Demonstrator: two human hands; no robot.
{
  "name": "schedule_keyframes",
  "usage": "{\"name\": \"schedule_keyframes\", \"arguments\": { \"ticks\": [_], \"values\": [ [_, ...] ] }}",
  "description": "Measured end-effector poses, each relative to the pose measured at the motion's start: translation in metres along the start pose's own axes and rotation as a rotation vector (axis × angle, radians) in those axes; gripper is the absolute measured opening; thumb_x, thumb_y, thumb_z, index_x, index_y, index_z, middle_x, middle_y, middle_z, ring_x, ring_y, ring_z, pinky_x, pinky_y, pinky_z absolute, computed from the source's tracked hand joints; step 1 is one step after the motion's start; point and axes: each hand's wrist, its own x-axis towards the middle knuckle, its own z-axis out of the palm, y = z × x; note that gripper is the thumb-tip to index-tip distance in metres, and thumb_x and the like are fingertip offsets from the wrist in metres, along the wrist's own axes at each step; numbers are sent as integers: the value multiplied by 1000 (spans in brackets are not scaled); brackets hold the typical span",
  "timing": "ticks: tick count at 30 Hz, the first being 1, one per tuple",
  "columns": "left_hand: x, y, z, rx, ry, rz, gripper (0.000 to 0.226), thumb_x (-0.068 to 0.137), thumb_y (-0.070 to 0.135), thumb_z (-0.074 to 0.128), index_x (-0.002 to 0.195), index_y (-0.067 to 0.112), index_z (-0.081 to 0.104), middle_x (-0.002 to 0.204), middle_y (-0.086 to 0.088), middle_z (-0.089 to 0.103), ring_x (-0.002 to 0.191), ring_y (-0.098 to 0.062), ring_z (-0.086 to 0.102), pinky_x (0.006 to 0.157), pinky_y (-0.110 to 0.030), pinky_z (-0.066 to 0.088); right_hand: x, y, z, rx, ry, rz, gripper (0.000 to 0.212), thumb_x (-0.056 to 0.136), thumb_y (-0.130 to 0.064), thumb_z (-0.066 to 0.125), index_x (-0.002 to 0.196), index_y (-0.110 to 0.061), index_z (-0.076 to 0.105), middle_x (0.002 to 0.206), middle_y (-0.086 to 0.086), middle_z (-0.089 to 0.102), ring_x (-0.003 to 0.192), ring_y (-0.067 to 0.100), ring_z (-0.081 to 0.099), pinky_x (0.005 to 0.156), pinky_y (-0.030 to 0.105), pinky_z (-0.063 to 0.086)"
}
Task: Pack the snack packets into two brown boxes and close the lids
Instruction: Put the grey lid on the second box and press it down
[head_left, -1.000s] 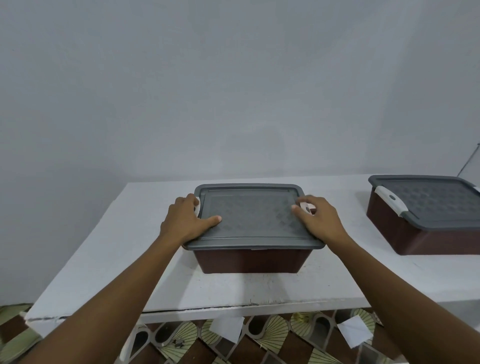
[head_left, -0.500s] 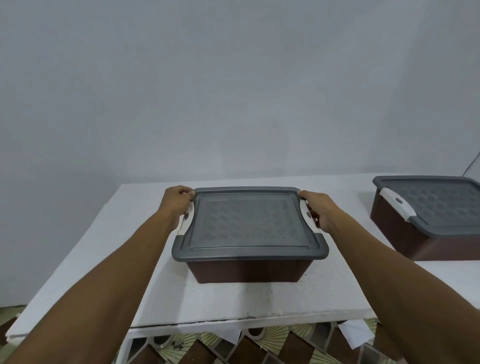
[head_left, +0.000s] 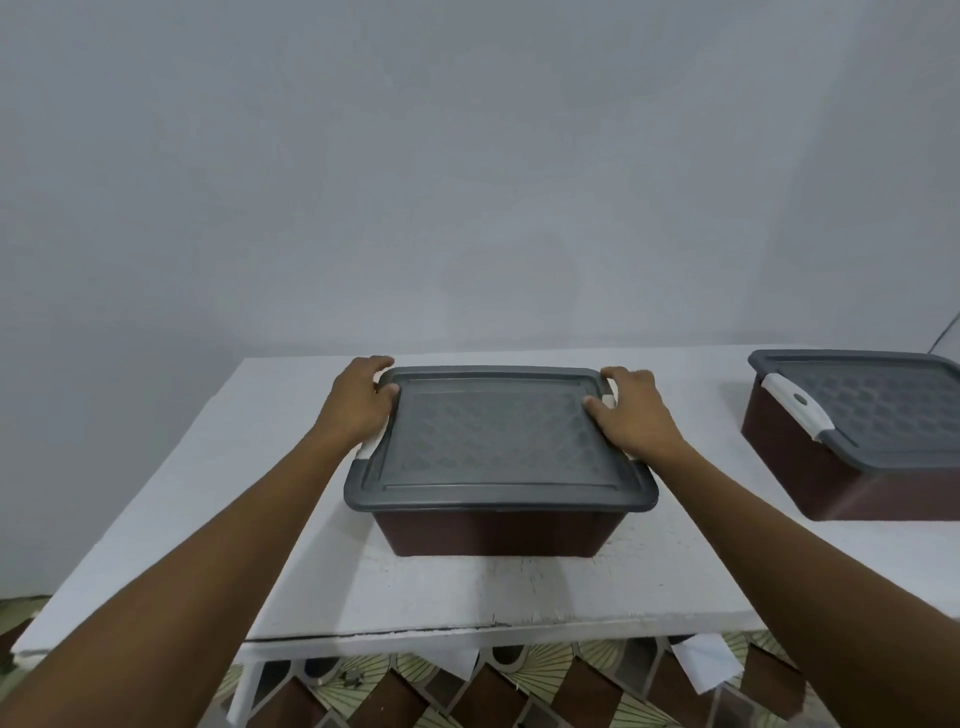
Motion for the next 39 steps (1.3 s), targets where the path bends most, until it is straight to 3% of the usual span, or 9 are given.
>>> {"name": "schedule_keyframes", "arguments": {
  "ticks": [3, 6, 8, 13, 16, 19, 22, 25, 39],
  "values": [
    [-16, 8, -2, 267, -180, 171, 59, 89, 55, 54, 138, 21, 49, 146, -7, 42, 133, -29, 38, 110, -43, 32, -22, -12, -4, -280, 66, -273, 56, 92, -55, 47, 138, -24, 45, 147, 3, 35, 131, 24, 39, 104, 48, 34],
    [-43, 25, 2, 514, -340, 189, 80, 78, 83, 30, 141, 35, 40, 158, 1, 23, 146, -27, 14, 115, -55, 14, -40, -28, 0, -406, -17, -382, 62, 87, -70, 36, 136, -32, 46, 146, -2, 39, 134, 19, 34, 106, 49, 29],
    [-62, 33, 8, 591, -334, 244, 95, 67, 90, 13, 144, 37, 34, 158, 3, 23, 147, -25, 11, 116, -56, 6, -50, -31, 6, -469, -59, -418, 67, 82, -78, 29, 132, -37, 47, 144, -4, 42, 133, 17, 35, 107, 50, 27],
    [-76, 35, 8, 591, -191, 313, 89, 72, 86, 11, 136, 33, 45, 144, 6, 43, 138, -20, 32, 112, -50, 19, -54, -30, 7, -455, -26, -433, 73, 81, -81, 22, 129, -35, 51, 138, -4, 50, 129, 18, 42, 105, 48, 30],
    [-75, 33, 6, 526, -112, 297, 76, 82, 80, 22, 127, 28, 53, 139, 5, 49, 127, -20, 43, 104, -46, 36, -55, -30, 2, -358, 82, -384, 59, 86, -73, 33, 121, -33, 58, 133, -5, 52, 124, 17, 43, 100, 46, 32],
    [-84, 22, 5, 397, 13, 259, 62, 89, 71, 36, 125, 24, 57, 132, 5, 54, 119, -17, 49, 94, -35, 42, -61, -12, -2, -149, 90, -296, 53, 85, -73, 36, 109, -34, 62, 118, -7, 59, 110, 17, 50, 92, 43, 40],
    [-99, 11, 5, 261, 37, 258, 69, 84, 78, 29, 115, 25, 61, 116, 8, 58, 110, -13, 52, 86, -28, 42, -70, 7, 3, 19, 59, -402, 48, 87, -71, 37, 95, -31, 63, 99, -9, 61, 97, 14, 52, 82, 27, 43],
    [-104, 10, 8, 177, 119, 275, 67, 84, 73, 29, 111, 23, 62, 114, 8, 61, 106, -12, 53, 84, -25, 39, -73, 4, 5, 152, 130, -400, 30, 93, -52, 48, 90, -27, 65, 92, -8, 62, 91, 11, 52, 75, 14, 35],
    [-44, -1, 17, 226, 178, 267, 55, 87, 68, 30, 100, 24, 62, 98, 10, 62, 88, -11, 54, 76, -28, 46, -9, 0, 28, 145, 146, -357, 22, 95, -40, 52, 78, -27, 62, 80, -12, 59, 84, 11, 54, 70, 23, 39]
  ]
}}
